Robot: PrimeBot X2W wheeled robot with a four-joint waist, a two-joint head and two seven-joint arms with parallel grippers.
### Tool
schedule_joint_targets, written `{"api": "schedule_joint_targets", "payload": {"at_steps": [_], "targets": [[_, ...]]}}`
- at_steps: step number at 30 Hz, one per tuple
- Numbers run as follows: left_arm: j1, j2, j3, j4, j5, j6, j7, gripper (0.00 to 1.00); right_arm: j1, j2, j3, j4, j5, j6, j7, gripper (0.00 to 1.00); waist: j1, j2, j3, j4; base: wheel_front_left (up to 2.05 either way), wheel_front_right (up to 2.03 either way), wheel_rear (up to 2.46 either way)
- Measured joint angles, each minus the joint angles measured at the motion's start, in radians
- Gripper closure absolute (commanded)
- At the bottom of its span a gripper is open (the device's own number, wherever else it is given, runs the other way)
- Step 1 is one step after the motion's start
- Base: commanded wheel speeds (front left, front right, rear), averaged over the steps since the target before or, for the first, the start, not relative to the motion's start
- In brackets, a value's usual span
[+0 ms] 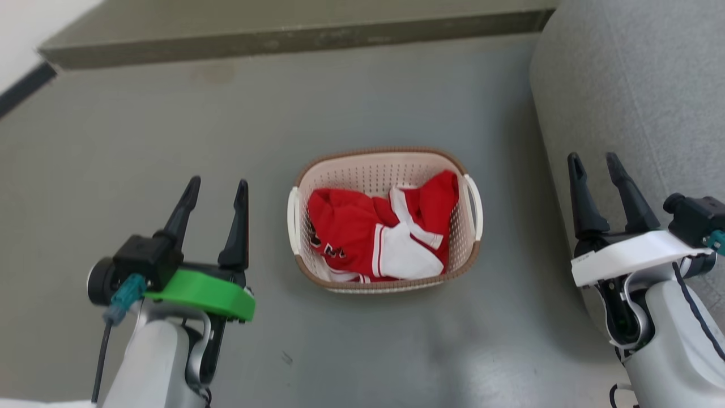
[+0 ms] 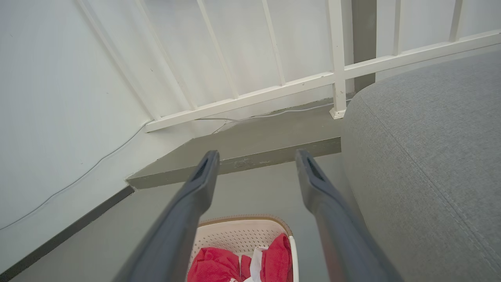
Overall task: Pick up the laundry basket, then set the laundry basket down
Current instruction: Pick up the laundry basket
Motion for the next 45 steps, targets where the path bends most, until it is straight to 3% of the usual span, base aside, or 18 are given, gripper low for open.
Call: {"api": "schedule_joint_targets", "payload": {"at_steps": [17,45], "targets": [[-0.191,-0.005,-0.028,0.135,-0.034,-0.004,0.000,0.00,-0.167,-0.014,0.012,0.103,0.001,0.009,-0.001,0.00,0.0000,0.0000,0.203,-0.009,0.00,0.00,0.00],[-0.629,-0.019,-0.156,0.489,-0.166,-0.011,0.066,0.00,-0.563,-0.033,0.067,0.420,0.002,0.009,0.088,0.00,0.0001,0.0000,0.575,0.014,0.00,0.00,0.00]]}}
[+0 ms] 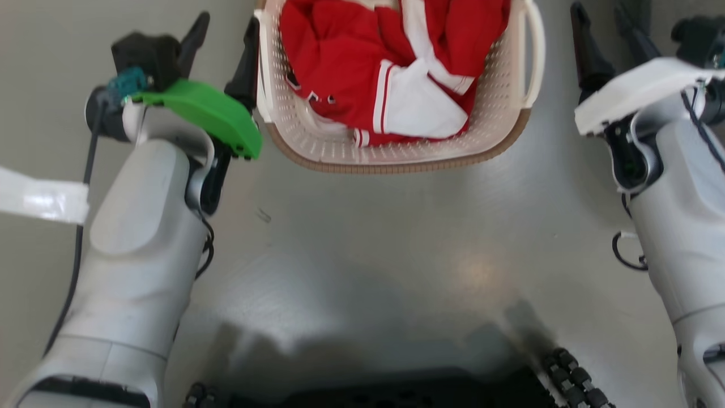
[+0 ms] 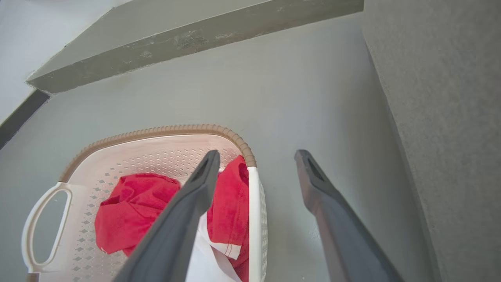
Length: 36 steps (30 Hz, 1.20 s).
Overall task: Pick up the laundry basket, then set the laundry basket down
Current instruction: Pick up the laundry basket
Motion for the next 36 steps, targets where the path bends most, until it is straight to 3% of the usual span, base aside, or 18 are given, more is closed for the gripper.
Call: {"api": "schedule_joint_targets", "payload": {"at_steps": [14,31,34,35,36], "targets": [[-0.122,-0.001,-0.071,0.139,-0.047,-0.007,0.021,0.00,-0.115,0.030,0.051,0.148,0.007,0.000,0.042,0.00,0.0000,0.0000,0.148,0.014,0.00,0.00,0.00],[-0.206,-0.003,-0.167,0.231,-0.159,-0.011,0.067,0.00,-0.215,0.049,0.094,0.270,0.015,0.000,0.031,0.00,0.0000,0.0000,0.217,0.003,0.00,0.00,0.00],[-0.218,-0.003,-0.180,0.245,-0.168,-0.011,0.067,0.02,-0.229,0.053,0.103,0.284,0.017,0.000,0.020,0.12,0.0000,0.0000,0.219,0.001,0.00,0.00,0.00],[-0.222,-0.003,-0.183,0.249,-0.170,-0.011,0.067,0.12,-0.235,0.054,0.107,0.286,0.018,0.000,0.016,0.18,0.0000,0.0000,0.220,0.001,0.00,0.00,0.00],[-0.225,-0.003,-0.185,0.253,-0.174,-0.011,0.067,0.32,-0.240,0.055,0.109,0.290,0.018,0.000,0.013,0.46,0.0000,0.0000,0.220,0.000,0.00,0.00,0.00]]}}
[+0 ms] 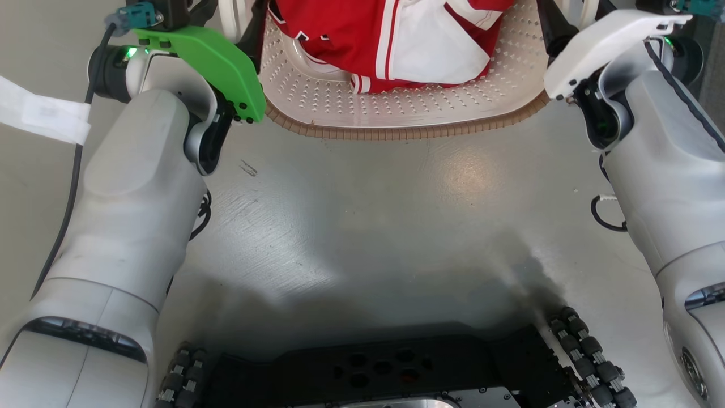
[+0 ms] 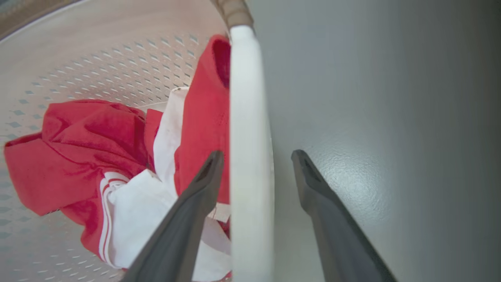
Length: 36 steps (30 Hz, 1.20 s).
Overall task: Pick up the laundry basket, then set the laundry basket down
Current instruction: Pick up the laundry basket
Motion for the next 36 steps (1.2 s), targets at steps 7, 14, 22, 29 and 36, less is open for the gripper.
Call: {"api": "schedule_joint_targets", "payload": {"at_steps": [7,14,22,29,36], "targets": [[-0.020,-0.011,-0.018,0.019,-0.041,0.001,-0.002,1.00,-0.014,0.015,0.026,0.031,0.007,-0.001,-0.016,1.00,0.0000,0.0000,-0.001,-0.002,0.00,0.00,0.00],[-0.020,-0.010,-0.046,0.052,-0.056,0.002,-0.021,1.00,-0.018,0.021,0.043,0.061,0.011,-0.001,-0.043,1.00,0.0000,0.0000,-0.019,-0.001,0.00,0.00,0.00],[-0.003,-0.009,-0.086,0.092,-0.082,0.002,-0.039,1.00,-0.008,0.031,0.078,0.093,0.037,-0.001,-0.057,1.00,0.0000,0.0000,-0.075,0.002,0.00,0.00,0.00],[0.057,-0.008,-0.114,0.114,-0.109,0.002,-0.041,1.00,0.037,0.043,0.122,0.123,0.059,-0.001,-0.057,1.00,0.0000,0.0000,-0.148,0.002,0.00,0.00,0.00],[0.096,-0.009,-0.133,0.146,-0.139,0.001,-0.033,1.00,0.069,0.054,0.150,0.147,0.098,-0.001,-0.045,1.00,0.0000,0.0000,-0.232,0.000,0.00,0.00,0.00]]}}
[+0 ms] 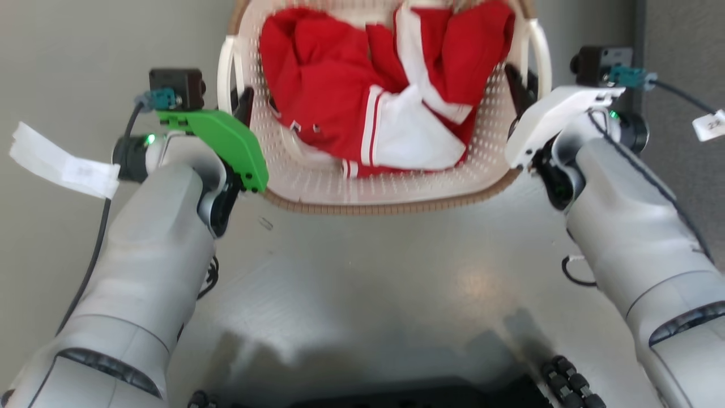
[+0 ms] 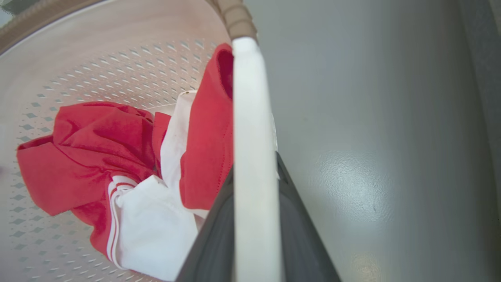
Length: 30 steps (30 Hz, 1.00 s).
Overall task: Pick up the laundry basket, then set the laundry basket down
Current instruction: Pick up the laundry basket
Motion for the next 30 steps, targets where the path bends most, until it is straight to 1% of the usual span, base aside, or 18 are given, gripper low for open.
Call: {"api": "schedule_joint_targets", "payload": {"at_steps": [16,30], "targets": [[0.102,-0.002,-0.036,0.029,-0.086,-0.001,0.079,1.00,0.075,0.017,0.055,0.052,0.080,0.000,0.126,1.00,0.0000,0.0000,-0.202,-0.010,0.00,0.00,0.00],[0.221,-0.002,-0.073,0.039,-0.154,-0.001,0.143,1.00,0.184,0.023,0.113,0.060,0.143,0.000,0.233,1.00,0.0000,0.0000,-0.382,-0.014,0.00,0.00,0.00]]}}
